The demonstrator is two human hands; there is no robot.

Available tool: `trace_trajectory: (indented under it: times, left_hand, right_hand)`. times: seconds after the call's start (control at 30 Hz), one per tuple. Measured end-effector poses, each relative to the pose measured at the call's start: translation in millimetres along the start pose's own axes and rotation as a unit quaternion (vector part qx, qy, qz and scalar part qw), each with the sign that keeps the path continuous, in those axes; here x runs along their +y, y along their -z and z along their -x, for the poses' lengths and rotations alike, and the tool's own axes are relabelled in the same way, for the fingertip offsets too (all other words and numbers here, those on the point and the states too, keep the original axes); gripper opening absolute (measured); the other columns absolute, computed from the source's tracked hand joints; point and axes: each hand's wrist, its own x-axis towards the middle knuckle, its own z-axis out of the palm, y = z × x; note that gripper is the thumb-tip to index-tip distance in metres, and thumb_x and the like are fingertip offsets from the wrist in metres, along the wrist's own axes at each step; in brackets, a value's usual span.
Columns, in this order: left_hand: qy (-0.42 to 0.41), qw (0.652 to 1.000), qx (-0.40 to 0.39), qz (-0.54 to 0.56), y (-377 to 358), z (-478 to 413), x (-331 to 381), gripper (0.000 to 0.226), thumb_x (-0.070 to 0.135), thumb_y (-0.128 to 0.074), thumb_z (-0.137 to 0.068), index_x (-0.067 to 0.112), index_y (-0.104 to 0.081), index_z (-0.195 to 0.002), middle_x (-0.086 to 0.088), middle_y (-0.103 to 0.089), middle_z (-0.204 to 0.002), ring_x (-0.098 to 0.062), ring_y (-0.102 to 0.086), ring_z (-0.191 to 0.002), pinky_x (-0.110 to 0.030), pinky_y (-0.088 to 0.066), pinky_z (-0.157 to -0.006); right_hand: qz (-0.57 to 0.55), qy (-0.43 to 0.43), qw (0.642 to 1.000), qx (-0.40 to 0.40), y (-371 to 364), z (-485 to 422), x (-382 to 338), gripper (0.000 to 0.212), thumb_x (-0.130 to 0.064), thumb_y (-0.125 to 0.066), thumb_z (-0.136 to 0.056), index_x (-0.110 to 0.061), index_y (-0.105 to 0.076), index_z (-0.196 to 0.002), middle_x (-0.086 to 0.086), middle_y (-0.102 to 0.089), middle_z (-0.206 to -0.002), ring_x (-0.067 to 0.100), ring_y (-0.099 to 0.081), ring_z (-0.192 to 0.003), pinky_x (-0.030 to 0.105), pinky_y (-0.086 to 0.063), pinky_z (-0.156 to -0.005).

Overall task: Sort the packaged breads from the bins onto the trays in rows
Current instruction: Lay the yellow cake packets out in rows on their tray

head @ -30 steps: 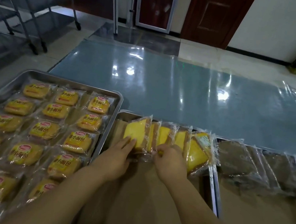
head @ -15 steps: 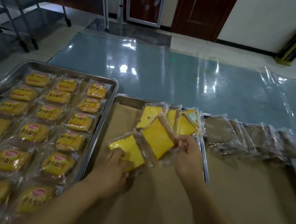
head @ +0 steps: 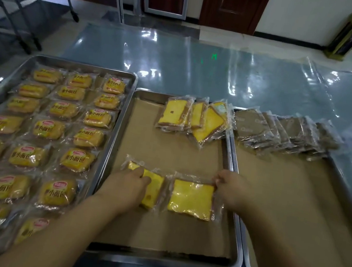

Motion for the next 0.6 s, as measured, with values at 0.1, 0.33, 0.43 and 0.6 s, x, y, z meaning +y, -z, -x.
trace_trajectory:
  times: [0.1, 0.33, 0.43, 0.6]
  left_hand:
    - [0.006, 1.000, 0.000, 0.016, -6.6, 6.3, 1.1, 0.037, 0.036, -0.040, -0.094, 0.021, -0.048, -0.127, -0.003, -0.044, -0.124, -0.026, -0.048, -0.110, -0.034, -0.042, -0.081]
    - [0.010, 0.997, 0.022, 0.074, -22.3, 22.5, -2.3, 0.051, 0.045, -0.039, -0.095, 0.029, -0.033, -0.144, -0.001, -0.019, -0.154, -0.021, -0.012, -0.142, -0.036, -0.020, -0.112]
    - [0.026, 0.996, 0.036, 0.071, -25.2, 36.7, 2.6, 0.050, 0.049, -0.040, -0.093, 0.032, -0.037, -0.141, 0.001, -0.023, -0.152, -0.020, -0.018, -0.139, -0.035, -0.023, -0.109]
    - [0.041, 0.991, 0.061, 0.116, -35.3, 69.1, 10.8, 0.047, 0.048, -0.052, -0.089, 0.031, -0.049, -0.133, 0.001, -0.035, -0.147, -0.023, -0.028, -0.134, -0.038, -0.026, -0.107]
  right_hand:
    - [0.234, 0.049, 0.970, 0.048, -16.6, 11.5, -5.9, 0.029, -0.035, -0.047, -0.090, -0.022, -0.057, -0.114, 0.004, -0.049, -0.122, 0.027, -0.040, -0.118, 0.038, -0.038, -0.093]
    - [0.204, 0.165, 0.965, -0.009, -53.9, 29.3, -4.1, 0.053, -0.037, -0.046, -0.094, -0.028, -0.031, -0.144, 0.001, -0.027, -0.149, 0.022, -0.019, -0.136, 0.039, -0.018, -0.111]
    - [0.175, 0.170, 0.970, -0.007, -54.9, 37.1, 4.4, 0.053, -0.036, -0.049, -0.093, -0.029, -0.034, -0.143, -0.001, -0.030, -0.148, 0.021, -0.021, -0.136, 0.037, -0.018, -0.111]
    - [0.172, 0.193, 0.966, -0.016, -56.6, 59.7, 22.3, 0.053, -0.038, -0.053, -0.091, -0.033, -0.037, -0.141, -0.007, -0.031, -0.147, 0.017, -0.022, -0.134, 0.034, -0.021, -0.111]
